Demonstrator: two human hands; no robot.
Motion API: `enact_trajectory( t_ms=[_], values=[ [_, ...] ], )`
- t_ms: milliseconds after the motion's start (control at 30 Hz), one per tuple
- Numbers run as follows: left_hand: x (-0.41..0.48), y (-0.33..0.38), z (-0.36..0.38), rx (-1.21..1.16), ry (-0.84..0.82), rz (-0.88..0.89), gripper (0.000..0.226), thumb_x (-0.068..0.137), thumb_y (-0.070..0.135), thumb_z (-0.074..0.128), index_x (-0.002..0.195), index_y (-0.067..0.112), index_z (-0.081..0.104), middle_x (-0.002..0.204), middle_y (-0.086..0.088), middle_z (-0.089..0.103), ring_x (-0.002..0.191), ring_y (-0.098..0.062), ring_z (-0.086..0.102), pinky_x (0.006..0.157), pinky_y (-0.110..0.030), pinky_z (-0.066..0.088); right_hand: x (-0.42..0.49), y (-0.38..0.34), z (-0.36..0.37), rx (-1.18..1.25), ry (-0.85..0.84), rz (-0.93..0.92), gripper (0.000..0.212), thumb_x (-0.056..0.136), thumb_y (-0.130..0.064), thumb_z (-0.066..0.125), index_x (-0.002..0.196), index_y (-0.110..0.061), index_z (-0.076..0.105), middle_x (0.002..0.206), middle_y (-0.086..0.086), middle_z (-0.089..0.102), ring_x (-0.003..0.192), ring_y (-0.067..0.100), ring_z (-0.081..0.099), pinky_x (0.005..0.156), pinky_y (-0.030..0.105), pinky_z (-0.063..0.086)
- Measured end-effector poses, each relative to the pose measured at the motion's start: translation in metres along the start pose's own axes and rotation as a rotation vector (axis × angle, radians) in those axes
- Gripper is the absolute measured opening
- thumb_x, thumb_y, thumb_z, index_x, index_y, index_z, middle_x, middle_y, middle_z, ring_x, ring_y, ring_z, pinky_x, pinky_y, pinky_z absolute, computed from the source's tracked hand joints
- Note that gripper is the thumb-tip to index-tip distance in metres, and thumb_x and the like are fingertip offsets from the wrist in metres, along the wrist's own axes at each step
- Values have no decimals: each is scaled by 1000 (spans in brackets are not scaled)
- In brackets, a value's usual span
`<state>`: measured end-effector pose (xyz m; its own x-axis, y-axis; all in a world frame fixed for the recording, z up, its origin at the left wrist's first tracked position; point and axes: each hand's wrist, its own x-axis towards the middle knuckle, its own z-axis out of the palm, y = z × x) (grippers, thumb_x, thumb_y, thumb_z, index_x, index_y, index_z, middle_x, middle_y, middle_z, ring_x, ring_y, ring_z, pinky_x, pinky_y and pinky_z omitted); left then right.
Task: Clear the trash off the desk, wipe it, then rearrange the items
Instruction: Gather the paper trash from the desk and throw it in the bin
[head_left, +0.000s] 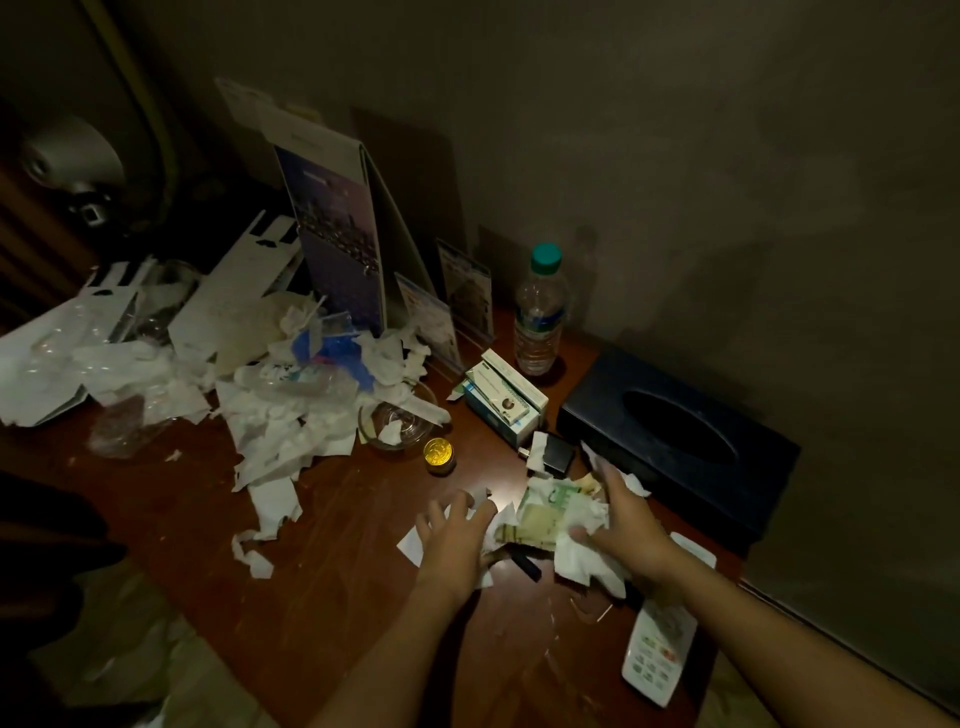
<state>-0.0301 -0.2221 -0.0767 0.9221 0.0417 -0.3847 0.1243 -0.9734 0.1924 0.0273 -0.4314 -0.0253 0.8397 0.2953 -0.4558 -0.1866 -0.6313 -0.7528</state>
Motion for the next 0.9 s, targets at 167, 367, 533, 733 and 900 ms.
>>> enact_trajectory(
  t_ms=[167, 367, 533, 733, 900],
  values=[
    [-5, -4, -4, -15, 47, 32, 54, 93, 26, 54, 143, 27, 32, 142, 2, 32, 127, -24, 24, 104, -36, 21, -5, 4, -8, 30, -1, -23, 73, 82, -9, 71, 143, -20, 32, 139, 7, 49, 112, 13, 56, 84, 16, 49],
    [-9, -5, -7, -98, 84, 24, 53, 89, 8, 47, 137, 29, 38, 140, 3, 34, 125, -24, 23, 96, -33, 24, 7, 14, 0, -122, 154, 95, 66, 86, -4, 66, 143, -3, 32, 142, 14, 43, 130, 24, 43, 96, 16, 34],
    [-8, -5, -10, -111, 94, 20, 60, 92, 8, 50, 143, 33, 31, 144, 4, 31, 128, -24, 22, 98, -33, 24, 10, 18, 7, -249, 259, 93, 32, 90, -7, 59, 121, 2, 54, 130, 18, 47, 112, 25, 51, 87, 16, 35],
    [-9, -12, -9, -131, 92, 25, 65, 92, 10, 52, 144, 38, 27, 144, 4, 30, 130, -25, 22, 98, -32, 24, 4, 17, 11, -93, 286, 79, 61, 87, 2, 60, 140, -11, 34, 136, 10, 42, 122, 23, 48, 86, 22, 43],
    [-15, -27, -6, -213, 165, 42, 66, 94, 8, 48, 147, 40, 24, 146, 0, 28, 130, -21, 28, 102, -28, 27, 12, 20, 8, -187, 292, 83, 41, 89, -4, 60, 128, 0, 48, 127, 17, 51, 117, 26, 51, 84, 19, 39]
  ],
)
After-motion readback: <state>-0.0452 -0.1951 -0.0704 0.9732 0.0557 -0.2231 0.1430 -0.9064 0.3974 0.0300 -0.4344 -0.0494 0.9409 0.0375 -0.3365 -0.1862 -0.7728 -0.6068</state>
